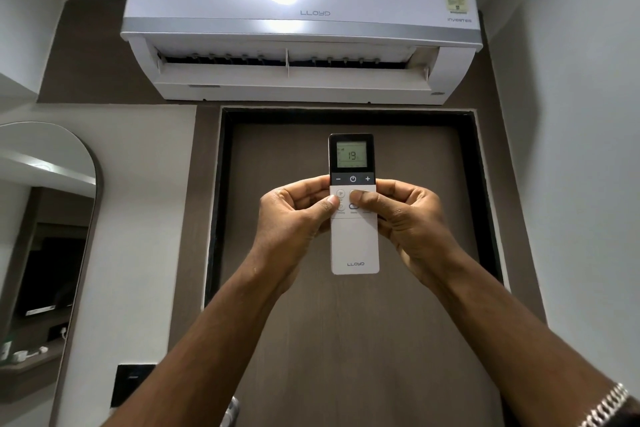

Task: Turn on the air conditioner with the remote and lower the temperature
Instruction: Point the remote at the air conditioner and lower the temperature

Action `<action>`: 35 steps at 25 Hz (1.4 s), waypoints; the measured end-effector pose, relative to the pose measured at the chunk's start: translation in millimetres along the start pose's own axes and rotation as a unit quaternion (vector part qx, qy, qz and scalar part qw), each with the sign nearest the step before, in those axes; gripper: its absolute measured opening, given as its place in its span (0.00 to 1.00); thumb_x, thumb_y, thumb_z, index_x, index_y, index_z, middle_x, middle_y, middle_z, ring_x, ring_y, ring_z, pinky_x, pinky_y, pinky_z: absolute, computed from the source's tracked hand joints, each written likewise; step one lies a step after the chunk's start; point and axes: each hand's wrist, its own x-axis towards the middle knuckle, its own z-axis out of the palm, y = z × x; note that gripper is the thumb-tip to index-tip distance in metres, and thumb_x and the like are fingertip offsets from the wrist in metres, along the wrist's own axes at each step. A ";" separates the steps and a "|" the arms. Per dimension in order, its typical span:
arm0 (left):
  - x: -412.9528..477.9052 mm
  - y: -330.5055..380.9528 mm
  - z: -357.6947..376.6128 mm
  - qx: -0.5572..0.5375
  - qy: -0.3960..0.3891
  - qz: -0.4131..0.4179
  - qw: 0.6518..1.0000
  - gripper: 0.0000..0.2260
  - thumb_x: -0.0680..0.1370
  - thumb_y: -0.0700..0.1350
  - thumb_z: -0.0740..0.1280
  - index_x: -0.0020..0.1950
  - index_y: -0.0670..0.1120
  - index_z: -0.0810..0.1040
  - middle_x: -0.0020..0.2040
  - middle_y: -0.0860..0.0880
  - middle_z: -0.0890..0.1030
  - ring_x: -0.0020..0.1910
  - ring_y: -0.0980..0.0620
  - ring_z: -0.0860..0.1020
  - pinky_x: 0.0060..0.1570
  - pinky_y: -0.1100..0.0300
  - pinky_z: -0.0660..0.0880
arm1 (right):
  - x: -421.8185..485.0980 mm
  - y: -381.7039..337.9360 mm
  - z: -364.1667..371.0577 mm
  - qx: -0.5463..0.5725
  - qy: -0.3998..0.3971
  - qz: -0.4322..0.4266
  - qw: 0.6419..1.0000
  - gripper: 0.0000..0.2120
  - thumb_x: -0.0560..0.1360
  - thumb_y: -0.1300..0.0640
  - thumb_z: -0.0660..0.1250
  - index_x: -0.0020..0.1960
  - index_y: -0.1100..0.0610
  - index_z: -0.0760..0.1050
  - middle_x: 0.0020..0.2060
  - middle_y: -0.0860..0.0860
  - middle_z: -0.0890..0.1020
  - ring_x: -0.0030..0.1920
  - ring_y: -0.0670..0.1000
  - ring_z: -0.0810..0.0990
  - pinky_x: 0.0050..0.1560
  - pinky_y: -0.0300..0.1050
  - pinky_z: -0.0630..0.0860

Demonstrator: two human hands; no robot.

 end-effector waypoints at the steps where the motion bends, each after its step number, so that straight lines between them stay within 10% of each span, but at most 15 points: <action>1: 0.3 0.0 -0.8 0.001 -0.001 -0.002 1.000 0.10 0.72 0.36 0.69 0.48 0.50 0.80 0.40 0.55 0.87 0.44 0.52 0.85 0.38 0.62 0.81 | 0.1 0.3 -0.4 0.000 0.000 0.002 1.000 0.18 0.62 0.56 0.75 0.51 0.60 0.81 0.45 0.56 0.88 0.45 0.56 0.87 0.46 0.48 0.85; 10: 8.9 3.9 1.4 0.037 0.045 -0.016 0.998 0.07 0.73 0.44 0.70 0.50 0.47 0.80 0.46 0.46 0.86 0.45 0.47 0.85 0.44 0.52 0.82 | -0.6 -2.6 3.1 -0.007 0.002 0.000 1.000 0.21 0.61 0.55 0.74 0.53 0.61 0.80 0.46 0.57 0.87 0.46 0.56 0.87 0.48 0.49 0.84; 35: 8.7 16.0 10.5 0.102 0.080 0.040 0.991 0.02 0.74 0.42 0.69 0.45 0.46 0.79 0.44 0.49 0.84 0.40 0.54 0.85 0.36 0.63 0.80 | -7.2 -12.5 6.4 -0.006 0.000 -0.014 1.000 0.16 0.61 0.58 0.75 0.49 0.60 0.81 0.47 0.57 0.88 0.46 0.57 0.87 0.46 0.47 0.85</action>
